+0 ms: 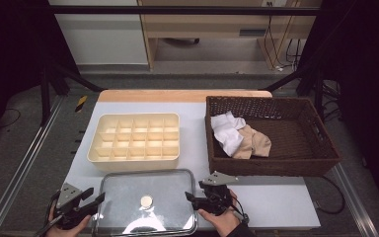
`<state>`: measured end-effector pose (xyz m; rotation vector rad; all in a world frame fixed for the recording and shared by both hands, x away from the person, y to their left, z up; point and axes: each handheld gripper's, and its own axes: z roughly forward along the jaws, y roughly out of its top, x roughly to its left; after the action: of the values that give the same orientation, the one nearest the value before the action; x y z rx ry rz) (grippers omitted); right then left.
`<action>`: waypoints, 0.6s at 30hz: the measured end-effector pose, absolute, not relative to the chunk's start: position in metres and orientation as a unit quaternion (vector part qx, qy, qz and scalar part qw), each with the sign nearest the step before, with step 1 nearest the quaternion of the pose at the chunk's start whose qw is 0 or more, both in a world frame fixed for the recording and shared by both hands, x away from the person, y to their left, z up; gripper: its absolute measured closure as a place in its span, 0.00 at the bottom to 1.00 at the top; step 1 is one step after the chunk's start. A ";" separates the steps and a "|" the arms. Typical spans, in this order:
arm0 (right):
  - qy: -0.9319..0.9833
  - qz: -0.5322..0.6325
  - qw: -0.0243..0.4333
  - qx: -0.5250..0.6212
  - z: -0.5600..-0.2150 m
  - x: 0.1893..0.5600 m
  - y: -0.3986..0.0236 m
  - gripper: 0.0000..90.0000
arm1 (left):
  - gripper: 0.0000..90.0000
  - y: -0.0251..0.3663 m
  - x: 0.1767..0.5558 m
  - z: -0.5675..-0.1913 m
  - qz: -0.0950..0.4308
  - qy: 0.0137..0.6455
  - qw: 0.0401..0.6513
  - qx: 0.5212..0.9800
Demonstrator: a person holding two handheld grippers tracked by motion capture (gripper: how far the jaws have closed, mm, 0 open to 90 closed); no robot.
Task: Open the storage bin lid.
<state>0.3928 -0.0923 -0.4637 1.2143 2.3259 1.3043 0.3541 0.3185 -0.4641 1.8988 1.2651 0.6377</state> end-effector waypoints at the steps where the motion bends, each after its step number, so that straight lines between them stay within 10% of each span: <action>1: 0.788 0.444 0.106 0.413 -0.463 0.393 -0.093 0.42 | 0.56 0.318 0.354 -0.464 0.251 0.492 0.378 0.743; 18: 0.777 0.477 0.112 0.396 -0.432 0.396 -0.094 0.43 | 0.43 0.321 0.356 -0.471 0.220 0.523 0.374 0.733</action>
<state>0.3957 -0.0936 -0.4322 1.1630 2.2798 1.3987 0.3559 0.3213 -0.4713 1.8777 1.3390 0.5635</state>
